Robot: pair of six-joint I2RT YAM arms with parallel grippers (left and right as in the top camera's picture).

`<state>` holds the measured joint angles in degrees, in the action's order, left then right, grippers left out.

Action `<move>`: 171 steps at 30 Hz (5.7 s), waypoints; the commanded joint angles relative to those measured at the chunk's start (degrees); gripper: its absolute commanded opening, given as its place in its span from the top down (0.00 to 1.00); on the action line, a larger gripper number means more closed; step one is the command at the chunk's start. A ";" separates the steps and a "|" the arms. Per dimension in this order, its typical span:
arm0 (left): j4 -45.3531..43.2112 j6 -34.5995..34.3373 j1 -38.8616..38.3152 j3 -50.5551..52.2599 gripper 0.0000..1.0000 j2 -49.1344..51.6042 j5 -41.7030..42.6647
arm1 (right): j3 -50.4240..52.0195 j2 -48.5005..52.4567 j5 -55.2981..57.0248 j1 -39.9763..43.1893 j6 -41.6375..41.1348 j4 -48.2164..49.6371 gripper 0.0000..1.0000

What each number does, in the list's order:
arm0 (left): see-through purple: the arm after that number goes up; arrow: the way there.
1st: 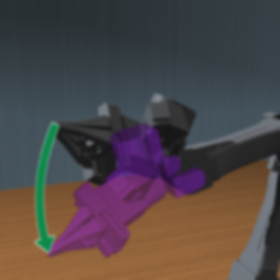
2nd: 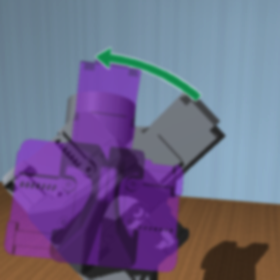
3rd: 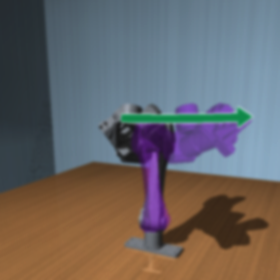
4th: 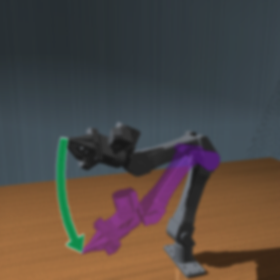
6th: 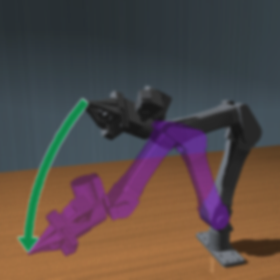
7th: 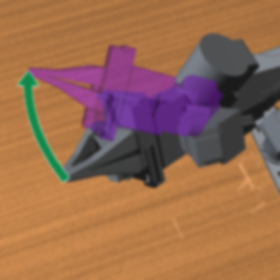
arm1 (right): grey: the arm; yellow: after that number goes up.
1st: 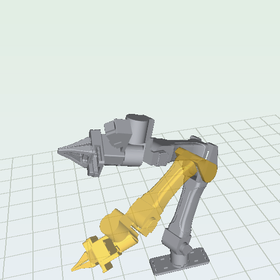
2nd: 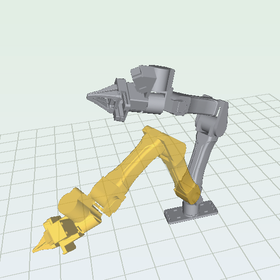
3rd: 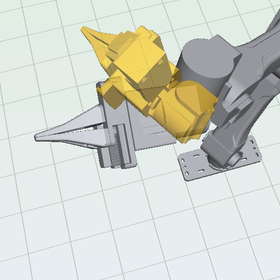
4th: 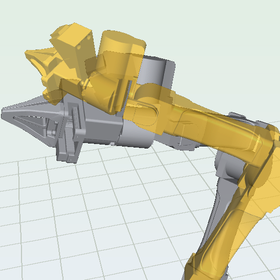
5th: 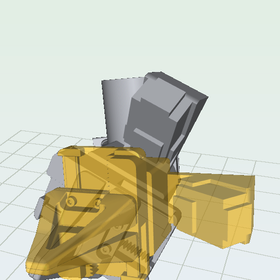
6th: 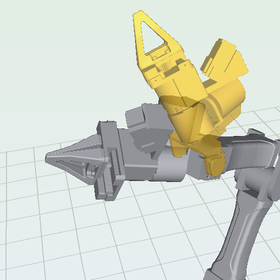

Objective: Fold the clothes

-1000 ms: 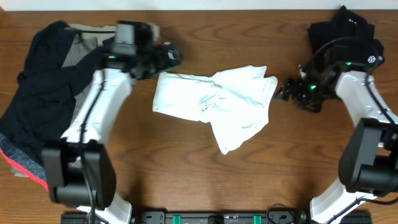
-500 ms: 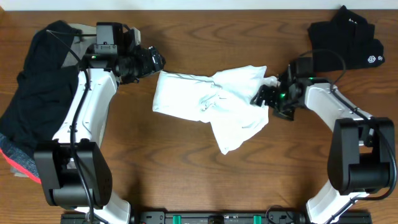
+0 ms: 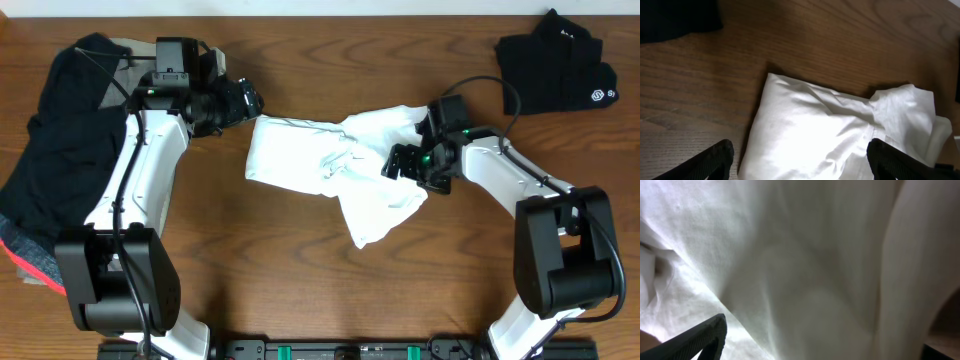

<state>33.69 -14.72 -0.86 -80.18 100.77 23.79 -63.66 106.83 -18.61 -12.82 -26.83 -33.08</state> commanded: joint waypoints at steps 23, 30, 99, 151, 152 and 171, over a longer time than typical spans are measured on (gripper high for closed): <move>1.03 1.62 0.13 0.24 0.14 0.31 -0.50 | 0.70 4.96 1.92 -2.82 5.57 4.07 0.87; 1.88 1.62 0.17 0.24 0.14 0.31 -0.81 | 0.48 4.52 2.51 -0.48 5.88 2.21 0.99; 0.57 0.92 9.03 0.24 0.13 0.39 -6.54 | -29.11 7.13 14.38 -27.32 29.05 -9.68 0.55; 0.48 2.23 13.05 0.24 0.13 0.39 -9.51 | -24.94 5.79 -8.50 -19.41 8.74 11.06 0.99; 0.48 2.21 13.49 0.24 0.13 0.39 -9.51 | -24.94 5.79 -8.02 -20.50 9.18 11.54 0.99; 0.11 2.01 15.58 0.24 0.13 0.39 -9.49 | -29.92 -0.66 3.63 -16.72 12.35 -11.02 0.08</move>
<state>34.02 -13.43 14.63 -80.18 100.77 14.81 -91.35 110.50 -16.38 -33.08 -15.18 -40.93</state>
